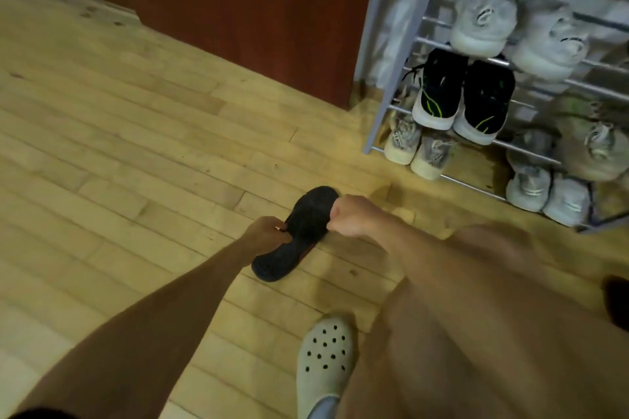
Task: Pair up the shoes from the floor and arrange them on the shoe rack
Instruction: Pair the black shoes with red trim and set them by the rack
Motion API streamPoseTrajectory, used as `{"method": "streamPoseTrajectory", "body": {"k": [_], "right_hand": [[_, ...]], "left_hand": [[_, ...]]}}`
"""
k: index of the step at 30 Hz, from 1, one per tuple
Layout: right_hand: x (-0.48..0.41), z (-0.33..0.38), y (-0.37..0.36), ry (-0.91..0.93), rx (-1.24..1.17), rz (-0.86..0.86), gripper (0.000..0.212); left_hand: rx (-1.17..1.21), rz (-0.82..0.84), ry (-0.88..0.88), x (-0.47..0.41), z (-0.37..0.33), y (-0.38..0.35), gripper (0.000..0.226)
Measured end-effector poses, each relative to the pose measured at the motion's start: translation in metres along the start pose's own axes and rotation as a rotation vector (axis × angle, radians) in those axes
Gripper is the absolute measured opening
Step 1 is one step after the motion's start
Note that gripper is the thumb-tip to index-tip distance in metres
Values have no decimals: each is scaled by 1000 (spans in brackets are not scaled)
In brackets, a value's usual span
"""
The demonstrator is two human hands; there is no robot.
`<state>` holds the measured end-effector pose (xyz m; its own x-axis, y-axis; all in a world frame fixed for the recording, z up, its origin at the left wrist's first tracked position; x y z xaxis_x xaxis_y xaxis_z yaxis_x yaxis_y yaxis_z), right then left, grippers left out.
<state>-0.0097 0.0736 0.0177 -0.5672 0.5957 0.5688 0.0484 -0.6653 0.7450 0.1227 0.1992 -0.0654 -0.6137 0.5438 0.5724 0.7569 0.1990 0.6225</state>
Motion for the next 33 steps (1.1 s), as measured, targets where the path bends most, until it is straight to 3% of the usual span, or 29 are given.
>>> {"method": "streamPoseTrajectory", "body": {"k": [7,11,15,21,24,26,27,28,31,33], "right_hand": [[-36,1,-11,142,187,73,34],[-48,-4,-13,145,174,85,28],[-47,-9,-9,137,168,89,36],[-38,-7,-3,147,142,91,37],[-29,-8,-3,130,144,75,36],[-21,-8,-2,123,105,74,22],[-17,-9,0,123,88,79,12],[-14,-10,1,110,71,85,16],[-9,-18,2,84,54,60,21],[-5,-23,1,73,69,40,13]], "left_hand": [[-493,23,-43,-44,49,-35,78],[-489,77,-35,-56,57,-46,79],[-452,75,-60,-61,54,-39,78],[-401,-212,-204,-44,31,-31,60],[-517,-424,-407,-27,22,-23,42],[-609,-501,-494,-14,25,-28,36],[-628,-486,-512,-7,30,-33,34],[-647,-423,-522,-1,35,-38,32],[-655,-119,-497,10,48,-47,21],[-546,-115,-410,9,54,-46,20]]}}
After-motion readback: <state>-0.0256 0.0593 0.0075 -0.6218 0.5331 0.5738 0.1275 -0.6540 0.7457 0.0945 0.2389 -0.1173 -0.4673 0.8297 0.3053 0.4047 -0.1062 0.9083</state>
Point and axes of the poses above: each hand's wrist, its own x-axis away from the middle knuckle, its own y-axis out of the back of the hand, z = x × y, the point moved 1 cm from there along -x, towards the middle knuckle, and after that the axes turned 8 degrees about -z, right-handed, at the moved point
